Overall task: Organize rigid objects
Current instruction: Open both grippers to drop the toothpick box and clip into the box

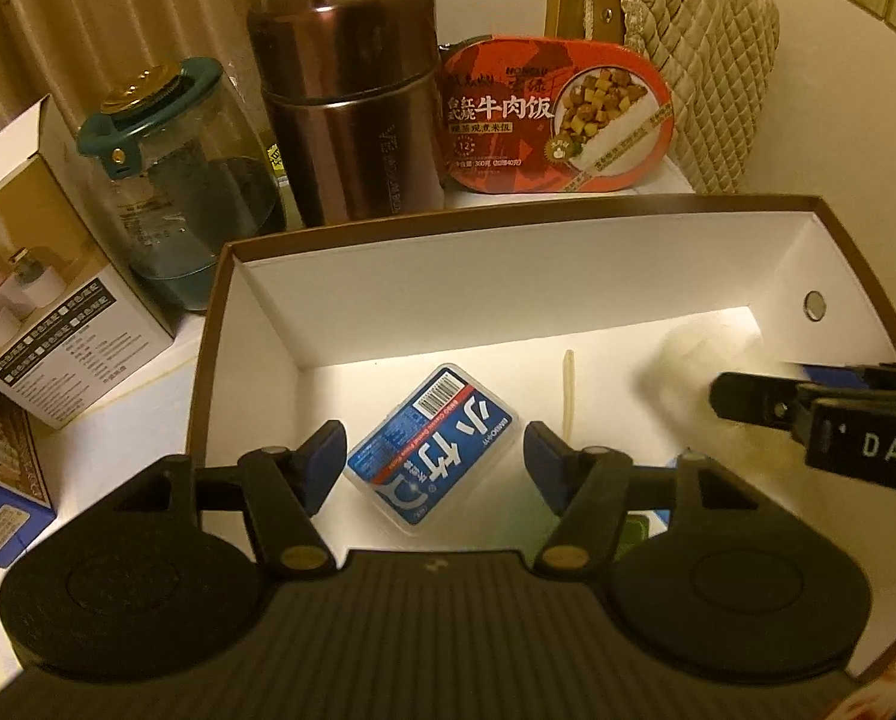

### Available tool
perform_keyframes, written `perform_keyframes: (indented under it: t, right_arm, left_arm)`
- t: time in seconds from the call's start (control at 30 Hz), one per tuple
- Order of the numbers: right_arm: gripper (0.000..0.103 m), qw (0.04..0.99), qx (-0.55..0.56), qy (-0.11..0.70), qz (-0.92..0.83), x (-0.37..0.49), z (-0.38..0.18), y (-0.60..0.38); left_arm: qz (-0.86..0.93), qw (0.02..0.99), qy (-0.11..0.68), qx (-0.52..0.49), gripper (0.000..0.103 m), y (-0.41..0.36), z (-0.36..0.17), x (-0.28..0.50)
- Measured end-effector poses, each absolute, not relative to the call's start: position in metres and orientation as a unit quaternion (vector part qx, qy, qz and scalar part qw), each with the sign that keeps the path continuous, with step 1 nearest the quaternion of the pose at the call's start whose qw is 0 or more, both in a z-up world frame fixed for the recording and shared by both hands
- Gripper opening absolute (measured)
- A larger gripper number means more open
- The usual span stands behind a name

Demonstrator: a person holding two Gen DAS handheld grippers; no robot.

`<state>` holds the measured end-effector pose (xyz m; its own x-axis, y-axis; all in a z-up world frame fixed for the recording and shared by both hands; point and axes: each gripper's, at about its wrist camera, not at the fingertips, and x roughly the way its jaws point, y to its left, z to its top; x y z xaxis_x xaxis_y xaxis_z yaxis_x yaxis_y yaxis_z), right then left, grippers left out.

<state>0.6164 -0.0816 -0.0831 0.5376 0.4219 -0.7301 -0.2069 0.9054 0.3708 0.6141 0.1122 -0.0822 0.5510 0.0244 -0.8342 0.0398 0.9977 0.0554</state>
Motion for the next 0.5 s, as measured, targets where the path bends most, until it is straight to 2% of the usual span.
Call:
perform_keyframes:
  t: [0.17, 0.5]
  right_arm:
    - [0.053, 0.872, 0.117, 0.435, 0.191, 0.607, -0.076, -0.082]
    - [0.056, 0.865, 0.101, 0.447, 0.204, 0.569, -0.069, -0.098]
  left_arm:
    - [-0.012, 0.881, 0.471, 0.03, 0.062, 0.11, -0.074, 0.602]
    - [-0.021, 0.886, 0.464, 0.014, 0.062, 0.106, -0.053, 0.566]
